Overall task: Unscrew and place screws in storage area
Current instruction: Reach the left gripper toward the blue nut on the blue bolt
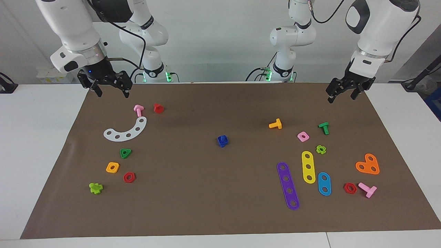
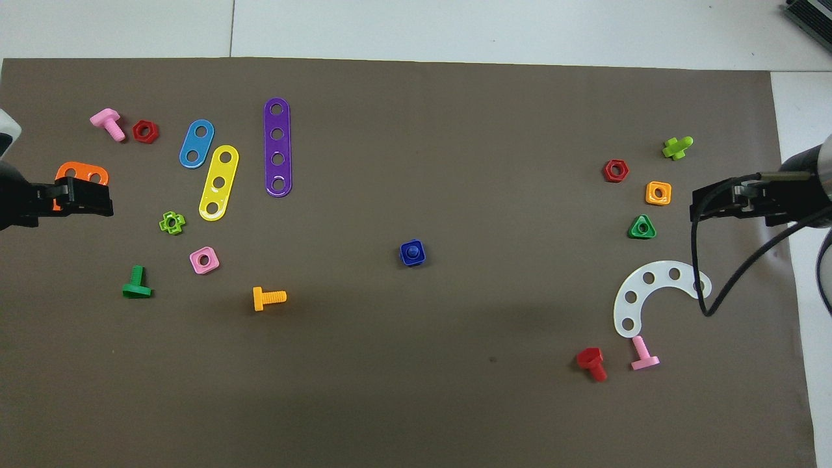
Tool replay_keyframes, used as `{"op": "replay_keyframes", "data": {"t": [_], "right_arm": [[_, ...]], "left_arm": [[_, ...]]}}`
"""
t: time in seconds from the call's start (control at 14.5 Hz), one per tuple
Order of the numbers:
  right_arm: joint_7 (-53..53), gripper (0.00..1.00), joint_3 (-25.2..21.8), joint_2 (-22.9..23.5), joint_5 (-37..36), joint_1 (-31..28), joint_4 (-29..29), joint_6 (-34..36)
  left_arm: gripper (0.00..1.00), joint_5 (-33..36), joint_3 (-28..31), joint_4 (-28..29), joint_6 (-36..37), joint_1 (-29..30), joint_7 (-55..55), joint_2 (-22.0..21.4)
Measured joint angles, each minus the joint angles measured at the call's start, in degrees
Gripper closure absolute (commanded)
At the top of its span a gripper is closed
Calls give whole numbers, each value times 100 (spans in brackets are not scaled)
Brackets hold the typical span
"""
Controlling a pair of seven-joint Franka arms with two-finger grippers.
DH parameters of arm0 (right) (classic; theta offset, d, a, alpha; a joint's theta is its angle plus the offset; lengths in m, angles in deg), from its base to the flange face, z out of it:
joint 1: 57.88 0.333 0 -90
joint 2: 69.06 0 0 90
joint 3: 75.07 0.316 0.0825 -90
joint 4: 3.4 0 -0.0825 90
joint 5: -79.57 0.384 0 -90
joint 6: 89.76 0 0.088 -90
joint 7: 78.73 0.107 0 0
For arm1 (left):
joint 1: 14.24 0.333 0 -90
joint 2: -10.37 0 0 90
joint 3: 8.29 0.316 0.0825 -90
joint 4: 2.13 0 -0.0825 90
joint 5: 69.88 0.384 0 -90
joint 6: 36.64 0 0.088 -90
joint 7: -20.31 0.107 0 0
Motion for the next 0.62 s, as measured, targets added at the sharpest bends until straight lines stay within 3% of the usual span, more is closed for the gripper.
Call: {"op": "replay_keyframes", "data": {"t": [0.34, 0.62], "right_arm": [[0, 0, 0, 0, 0, 0, 0, 0], [0, 0, 0, 0, 0, 0, 0, 0]], "left_arm": [[0, -2, -45, 36, 2, -51, 29, 1], [1, -157, -83, 319, -70, -595, -133, -27]]}}
